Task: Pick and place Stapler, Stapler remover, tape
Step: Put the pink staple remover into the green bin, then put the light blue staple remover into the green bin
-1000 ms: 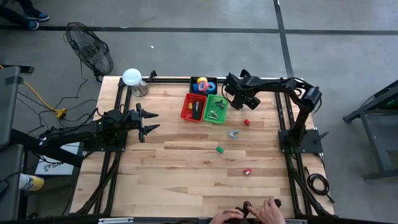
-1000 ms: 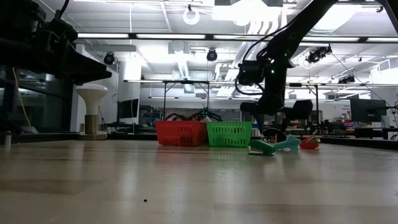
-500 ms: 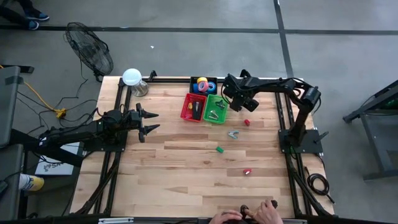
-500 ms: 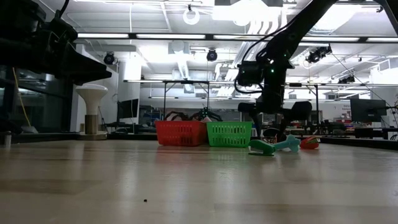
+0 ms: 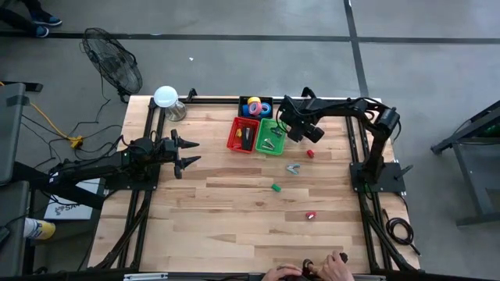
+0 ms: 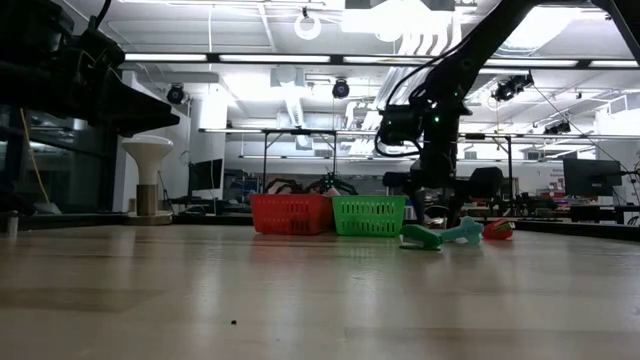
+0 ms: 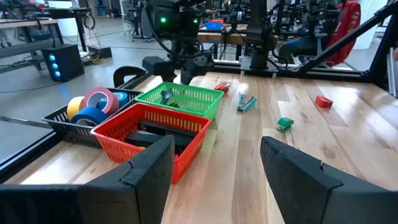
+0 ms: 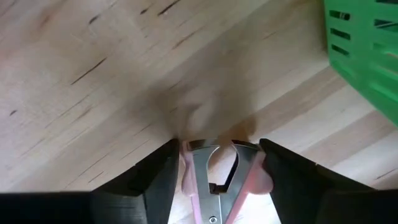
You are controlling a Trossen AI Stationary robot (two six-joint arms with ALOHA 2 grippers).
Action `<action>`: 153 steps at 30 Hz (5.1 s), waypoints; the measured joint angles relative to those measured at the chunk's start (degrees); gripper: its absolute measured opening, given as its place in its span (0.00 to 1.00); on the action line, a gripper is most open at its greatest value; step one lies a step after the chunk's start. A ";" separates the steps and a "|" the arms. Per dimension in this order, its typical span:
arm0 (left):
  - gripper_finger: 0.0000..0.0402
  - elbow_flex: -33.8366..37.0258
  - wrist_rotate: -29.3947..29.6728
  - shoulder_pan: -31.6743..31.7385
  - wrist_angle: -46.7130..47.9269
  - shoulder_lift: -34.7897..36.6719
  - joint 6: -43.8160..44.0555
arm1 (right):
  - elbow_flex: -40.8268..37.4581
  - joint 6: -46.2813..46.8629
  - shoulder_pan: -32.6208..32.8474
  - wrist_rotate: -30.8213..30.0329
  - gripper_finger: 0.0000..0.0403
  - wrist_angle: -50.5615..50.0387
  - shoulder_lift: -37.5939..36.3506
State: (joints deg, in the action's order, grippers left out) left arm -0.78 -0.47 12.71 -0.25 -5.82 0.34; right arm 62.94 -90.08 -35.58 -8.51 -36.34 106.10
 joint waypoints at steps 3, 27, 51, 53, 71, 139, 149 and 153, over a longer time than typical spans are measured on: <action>0.58 0.00 0.00 0.01 0.01 0.00 -0.01 | 0.00 0.13 0.01 -0.11 0.50 -0.04 0.02; 0.58 0.00 0.00 0.02 0.00 0.02 -0.02 | -0.07 13.33 1.58 -0.63 0.31 1.00 -2.18; 0.58 0.00 0.00 0.02 0.00 0.02 -0.01 | -0.06 28.39 12.59 2.22 0.22 5.22 -11.78; 0.58 0.00 0.00 0.00 0.00 0.01 -0.01 | -0.04 30.51 13.68 5.31 0.22 7.25 -11.78; 0.58 0.00 -0.01 0.01 0.01 0.02 0.00 | -0.04 74.04 14.22 7.09 0.23 15.56 -8.62; 0.58 0.00 0.00 0.00 0.00 0.02 -0.01 | 0.00 95.39 25.72 0.25 0.62 -10.37 -16.59; 0.58 0.00 -0.01 0.01 0.00 0.02 -0.02 | 0.00 104.67 30.10 2.05 0.62 -12.63 -16.50; 0.58 0.00 0.00 0.02 0.00 0.02 0.00 | 0.00 104.67 31.56 2.12 0.62 -12.57 -14.68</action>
State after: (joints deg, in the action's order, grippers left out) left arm -0.78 -0.47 12.73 -0.25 -5.80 0.34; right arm 62.94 14.59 -4.02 -6.40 -48.90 91.42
